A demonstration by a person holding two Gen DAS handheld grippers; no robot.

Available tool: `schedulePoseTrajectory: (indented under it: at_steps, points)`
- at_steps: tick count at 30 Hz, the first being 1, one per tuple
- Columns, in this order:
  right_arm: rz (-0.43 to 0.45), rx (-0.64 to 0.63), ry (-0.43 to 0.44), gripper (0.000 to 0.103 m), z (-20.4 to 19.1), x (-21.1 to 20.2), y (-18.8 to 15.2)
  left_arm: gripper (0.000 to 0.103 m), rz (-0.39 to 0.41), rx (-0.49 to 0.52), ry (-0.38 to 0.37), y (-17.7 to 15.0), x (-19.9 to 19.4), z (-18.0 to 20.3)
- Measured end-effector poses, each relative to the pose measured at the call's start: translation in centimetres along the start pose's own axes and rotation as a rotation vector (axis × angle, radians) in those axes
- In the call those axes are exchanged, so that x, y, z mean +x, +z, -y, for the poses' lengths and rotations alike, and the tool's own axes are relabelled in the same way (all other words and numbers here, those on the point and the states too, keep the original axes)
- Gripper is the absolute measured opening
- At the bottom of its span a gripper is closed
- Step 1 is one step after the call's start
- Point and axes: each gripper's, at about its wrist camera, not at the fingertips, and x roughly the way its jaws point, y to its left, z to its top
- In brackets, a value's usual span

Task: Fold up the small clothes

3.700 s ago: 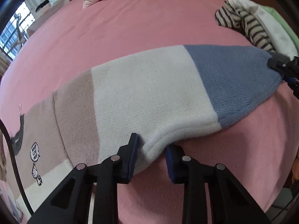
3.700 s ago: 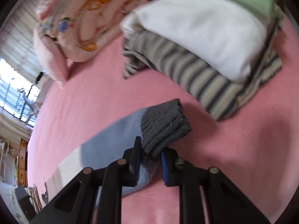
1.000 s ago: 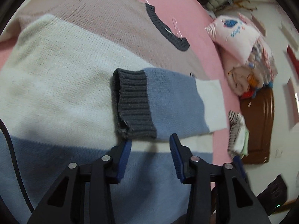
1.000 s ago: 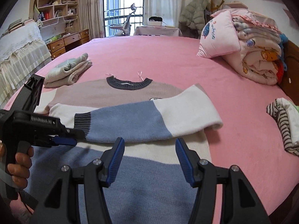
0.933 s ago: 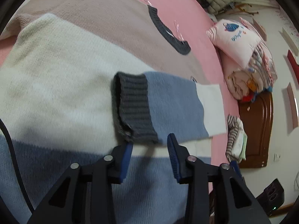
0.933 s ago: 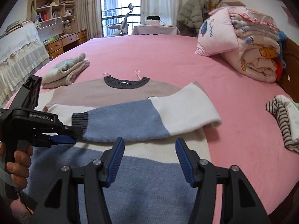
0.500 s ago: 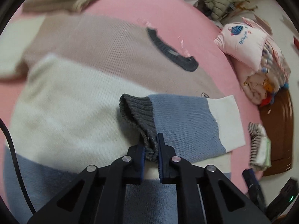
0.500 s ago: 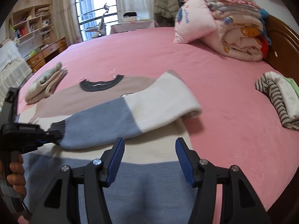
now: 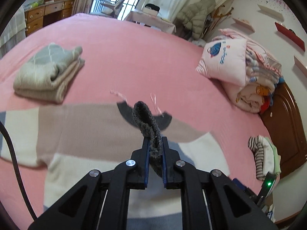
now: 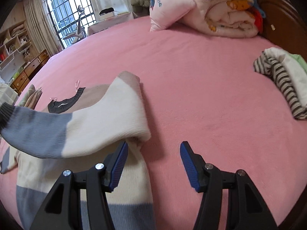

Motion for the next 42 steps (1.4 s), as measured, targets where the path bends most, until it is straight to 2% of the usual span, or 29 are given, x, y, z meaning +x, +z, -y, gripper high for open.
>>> schedulePoseTrajectory:
  at_steps: [6, 12, 14, 16, 19, 24, 29, 35, 42]
  points:
    - [-0.034, -0.081, -0.003, 0.057, -2.5, 2.1, 0.2, 0.008, 0.048, 0.002, 0.020, 2.7, -1.1, 0.0]
    - [-0.074, -0.093, 0.004, 0.057, -4.3, 4.6, 1.2, 0.008, 0.057, -0.027, 0.026, 3.7, -1.6, -1.2]
    - [-0.072, -0.125, -0.038, 0.057, -5.0, 5.2, 1.3, 0.008, 0.061, -0.039, 0.034, 3.8, -1.6, -1.8]
    - [-0.066, -0.160, -0.125, 0.057, -5.4, 5.5, 1.3, 0.008, 0.057, -0.050, 0.052, 3.8, -1.3, -2.6]
    - [-0.044, -0.184, -0.209, 0.057, -4.7, 5.4, 1.3, 0.008, 0.029, -0.076, 0.078, 3.4, -0.4, -4.3]
    - [-0.058, -0.159, -0.181, 0.057, -2.9, 5.2, 1.5, 0.008, -0.061, -0.114, 0.147, 1.2, 2.8, -7.7]
    - [-0.062, -0.216, -0.217, 0.057, -3.9, 5.3, 1.2, 0.009, -0.149, -0.123, 0.212, -2.1, 5.6, -10.4]
    - [-0.076, -0.228, -0.204, 0.057, -3.9, 5.0, 0.7, 0.010, -0.196, -0.112, 0.249, -6.1, 6.0, -12.2]
    - [-0.115, -0.265, -0.221, 0.057, -3.8, 4.6, -0.9, 0.013, -0.228, -0.117, 0.256, -8.3, 6.0, -13.3]
